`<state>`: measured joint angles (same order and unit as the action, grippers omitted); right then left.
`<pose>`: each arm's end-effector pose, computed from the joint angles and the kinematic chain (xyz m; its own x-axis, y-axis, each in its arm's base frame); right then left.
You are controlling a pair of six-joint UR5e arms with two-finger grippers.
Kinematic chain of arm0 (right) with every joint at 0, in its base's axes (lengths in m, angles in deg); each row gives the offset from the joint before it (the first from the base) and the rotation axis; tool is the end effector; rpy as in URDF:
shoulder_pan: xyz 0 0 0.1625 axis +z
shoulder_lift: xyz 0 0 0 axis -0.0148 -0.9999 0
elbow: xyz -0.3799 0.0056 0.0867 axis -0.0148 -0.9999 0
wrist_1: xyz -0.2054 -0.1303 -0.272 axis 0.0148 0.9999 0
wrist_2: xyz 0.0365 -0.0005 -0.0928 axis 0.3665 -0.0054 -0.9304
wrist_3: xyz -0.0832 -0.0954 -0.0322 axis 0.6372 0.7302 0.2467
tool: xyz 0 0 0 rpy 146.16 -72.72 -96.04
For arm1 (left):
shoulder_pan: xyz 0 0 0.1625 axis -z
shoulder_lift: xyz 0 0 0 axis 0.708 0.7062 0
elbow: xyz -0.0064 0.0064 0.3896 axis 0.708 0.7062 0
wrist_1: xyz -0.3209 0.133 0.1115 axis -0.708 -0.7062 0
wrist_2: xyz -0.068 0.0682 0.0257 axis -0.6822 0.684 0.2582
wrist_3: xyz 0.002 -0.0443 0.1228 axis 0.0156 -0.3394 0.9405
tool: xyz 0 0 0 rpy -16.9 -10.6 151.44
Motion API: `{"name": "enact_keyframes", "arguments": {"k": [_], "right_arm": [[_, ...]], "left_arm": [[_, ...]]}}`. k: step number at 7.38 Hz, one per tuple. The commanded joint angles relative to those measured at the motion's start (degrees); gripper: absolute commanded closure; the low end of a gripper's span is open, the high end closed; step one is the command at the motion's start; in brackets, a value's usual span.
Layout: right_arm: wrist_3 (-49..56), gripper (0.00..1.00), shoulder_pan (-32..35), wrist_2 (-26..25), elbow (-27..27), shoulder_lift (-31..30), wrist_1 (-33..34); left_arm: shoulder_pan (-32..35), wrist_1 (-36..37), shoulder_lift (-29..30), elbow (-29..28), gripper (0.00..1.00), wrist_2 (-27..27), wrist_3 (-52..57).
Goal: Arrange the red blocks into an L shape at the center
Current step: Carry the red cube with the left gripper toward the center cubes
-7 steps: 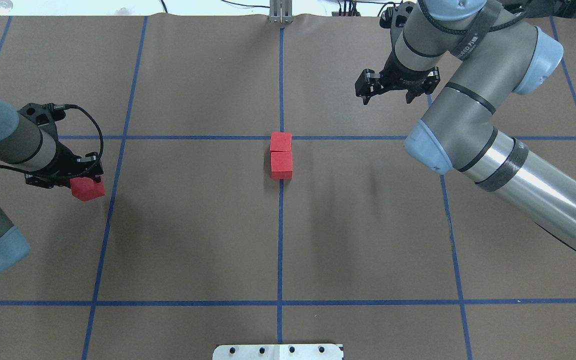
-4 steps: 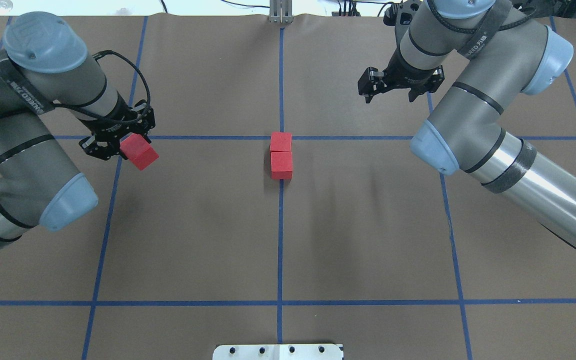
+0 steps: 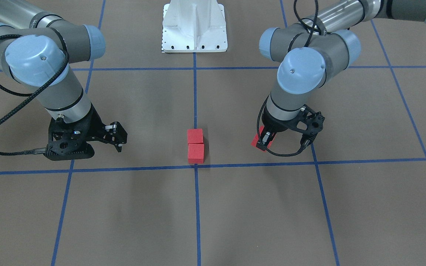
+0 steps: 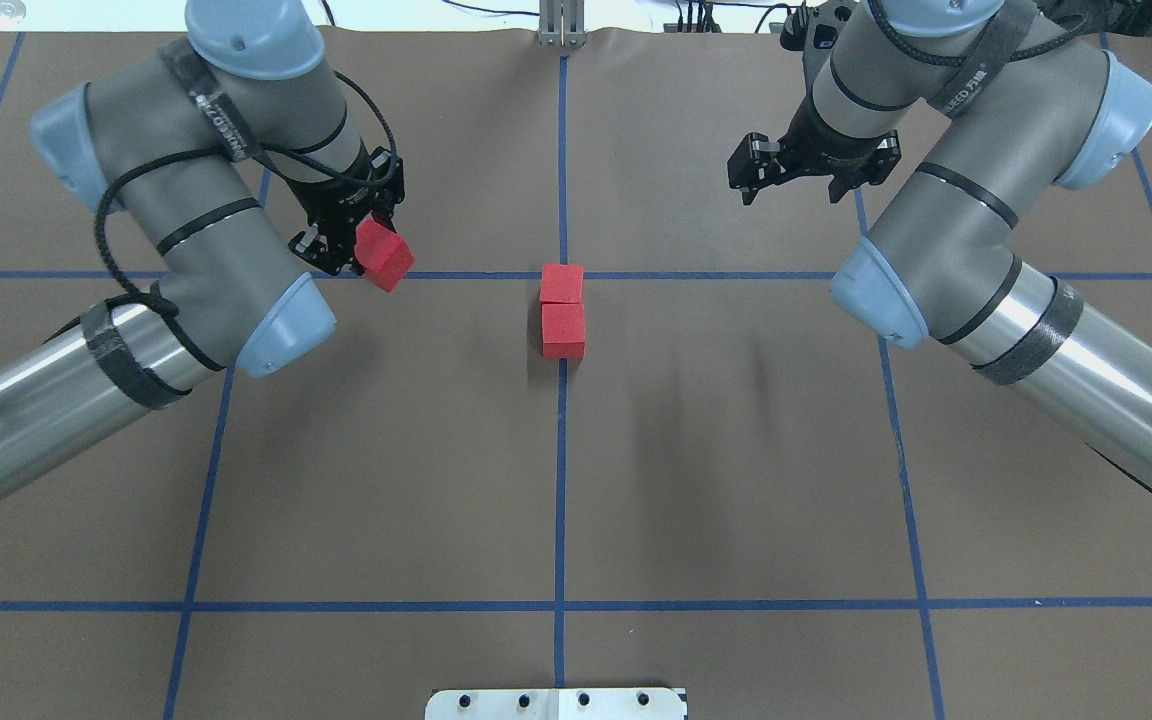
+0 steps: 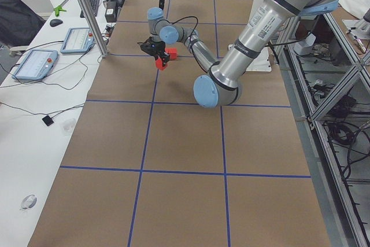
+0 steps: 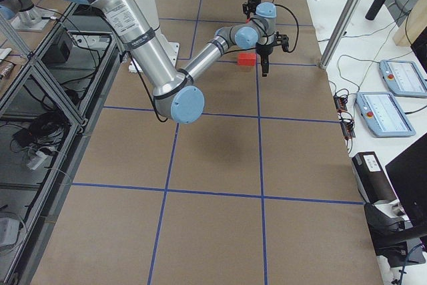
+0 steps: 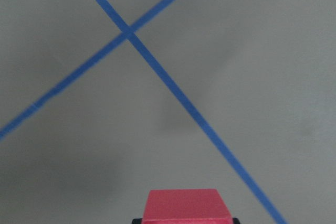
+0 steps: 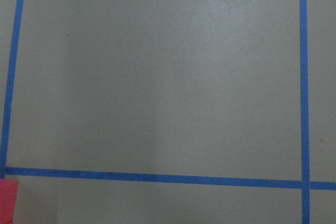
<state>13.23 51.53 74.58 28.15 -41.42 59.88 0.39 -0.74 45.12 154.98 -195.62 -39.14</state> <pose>-0.3471 -0.5410 0.2904 0.7089 -0.0260 0.7048 -0.0815 0.9896 0.1185 0.4271 -0.5343 0.2633 0.3628 -0.8458 -0.3912 0.6114 0.5328 -0.5850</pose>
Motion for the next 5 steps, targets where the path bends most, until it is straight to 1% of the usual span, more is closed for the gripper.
{"name": "enact_keyframes", "arguments": {"k": [1,2,3,5], "right_arm": [[0.08,0.01,0.03,-0.08,-0.08,-0.04,0.00],[0.08,0.01,0.03,-0.08,-0.17,-0.04,0.00],[-0.01,0.01,0.03,-0.08,-0.08,-0.04,0.00],[-0.01,0.01,0.03,-0.08,-0.08,-0.13,0.00]], "left_arm": [[-1.87,-6.23,4.54,-9.06,1.00,0.36,-11.23],[-2.22,-9.33,7.51,-14.67,1.00,0.45,-18.16],[-2.31,-9.71,10.23,-18.03,1.00,0.54,-20.76],[-2.57,-9.54,12.88,-21.30,1.00,0.89,-25.95]]}}
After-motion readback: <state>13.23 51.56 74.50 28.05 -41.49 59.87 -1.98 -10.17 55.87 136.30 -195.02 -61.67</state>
